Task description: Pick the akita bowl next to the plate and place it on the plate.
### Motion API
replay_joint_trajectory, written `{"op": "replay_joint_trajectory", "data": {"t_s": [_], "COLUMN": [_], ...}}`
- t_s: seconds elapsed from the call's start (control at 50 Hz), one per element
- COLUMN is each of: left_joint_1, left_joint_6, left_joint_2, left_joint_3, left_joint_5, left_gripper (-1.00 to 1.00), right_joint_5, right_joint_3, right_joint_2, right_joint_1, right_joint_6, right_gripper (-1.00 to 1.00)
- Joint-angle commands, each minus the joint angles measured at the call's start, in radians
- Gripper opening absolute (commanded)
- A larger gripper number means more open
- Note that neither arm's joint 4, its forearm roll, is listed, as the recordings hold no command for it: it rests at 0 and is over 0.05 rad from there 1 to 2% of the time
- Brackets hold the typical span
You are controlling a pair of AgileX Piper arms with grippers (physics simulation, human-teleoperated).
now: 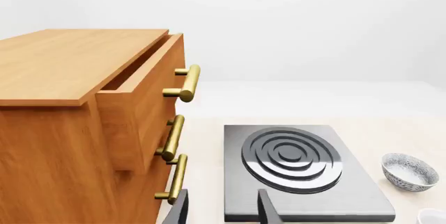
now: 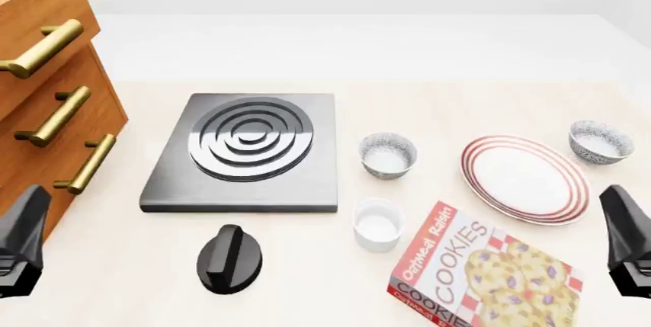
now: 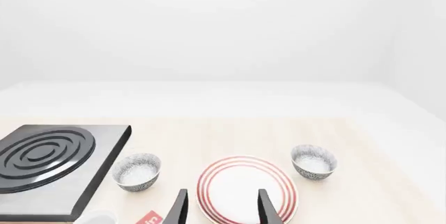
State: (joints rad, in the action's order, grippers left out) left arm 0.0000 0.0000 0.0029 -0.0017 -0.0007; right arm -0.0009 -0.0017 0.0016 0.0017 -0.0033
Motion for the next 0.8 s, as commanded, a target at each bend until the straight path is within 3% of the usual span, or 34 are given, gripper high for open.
{"op": "replay_joint_trajectory", "data": {"t_s": [0.02, 0.46, 0.8], "left_joint_1": [0.000, 0.000, 0.000], "left_joint_6": [0.000, 0.000, 0.000], "left_joint_2": [0.005, 0.005, 0.005], "left_joint_3": [-0.003, -0.003, -0.003], "left_joint_5": [-0.001, -0.001, -0.001], "left_gripper": [1.00, 1.00, 1.00], "right_joint_5": [0.000, 0.014, -0.051], "right_joint_3": [-0.006, -0.035, -0.081], "right_joint_2": [0.001, 0.009, 0.101], "right_joint_1": [0.007, 0.018, 0.048], "right_joint_6": [-0.010, -0.003, 0.000], "right_gripper": [1.00, 1.00, 1.00]}}
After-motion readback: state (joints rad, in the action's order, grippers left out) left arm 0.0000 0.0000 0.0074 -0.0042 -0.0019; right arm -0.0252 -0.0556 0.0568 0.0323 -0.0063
